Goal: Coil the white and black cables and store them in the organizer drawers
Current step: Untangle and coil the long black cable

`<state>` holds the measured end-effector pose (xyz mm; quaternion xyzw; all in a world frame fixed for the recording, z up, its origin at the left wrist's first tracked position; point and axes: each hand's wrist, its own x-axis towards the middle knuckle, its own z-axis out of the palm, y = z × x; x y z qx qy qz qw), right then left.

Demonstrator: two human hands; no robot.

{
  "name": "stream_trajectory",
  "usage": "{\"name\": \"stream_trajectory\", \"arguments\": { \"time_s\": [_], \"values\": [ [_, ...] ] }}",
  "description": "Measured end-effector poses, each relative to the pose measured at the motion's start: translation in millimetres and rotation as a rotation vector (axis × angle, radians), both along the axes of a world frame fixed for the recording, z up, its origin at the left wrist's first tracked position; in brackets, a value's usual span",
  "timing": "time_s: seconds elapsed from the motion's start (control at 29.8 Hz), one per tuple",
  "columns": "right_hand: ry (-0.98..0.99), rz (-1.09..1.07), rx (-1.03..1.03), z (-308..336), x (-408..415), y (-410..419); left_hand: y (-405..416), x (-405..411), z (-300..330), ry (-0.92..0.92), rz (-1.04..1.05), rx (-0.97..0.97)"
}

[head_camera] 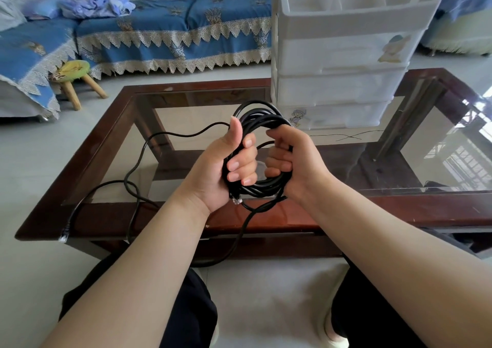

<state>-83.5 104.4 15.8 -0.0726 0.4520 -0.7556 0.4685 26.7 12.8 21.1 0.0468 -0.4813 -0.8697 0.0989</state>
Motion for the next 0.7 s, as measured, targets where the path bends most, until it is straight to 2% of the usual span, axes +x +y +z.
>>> {"name": "stream_trajectory", "arguments": {
  "time_s": [0.17, 0.4, 0.47, 0.57, 0.7],
  "values": [
    [-0.096, -0.012, -0.025, -4.3, 2.2, -0.2, -0.1, 1.8, -0.3, 0.002, 0.034, -0.205],
    [-0.076, 0.086, -0.036, -11.4, 4.0, -2.0, 3.4, 3.7, 8.7, -0.144, 0.105, -0.098],
    [0.042, 0.181, -0.047, -9.7, 2.7, 0.3, -1.3, 7.0, 10.6, -0.162, 0.131, -0.058],
    [0.401, 0.323, 0.045, -6.9, 0.1, 6.6, -11.3, 13.4, 11.9, -0.209, 0.145, 0.010],
    [0.761, 0.244, 0.207, -6.0, -9.5, 11.4, -15.4, 19.1, 10.6, -0.329, 0.083, -0.033]
  ]
}}
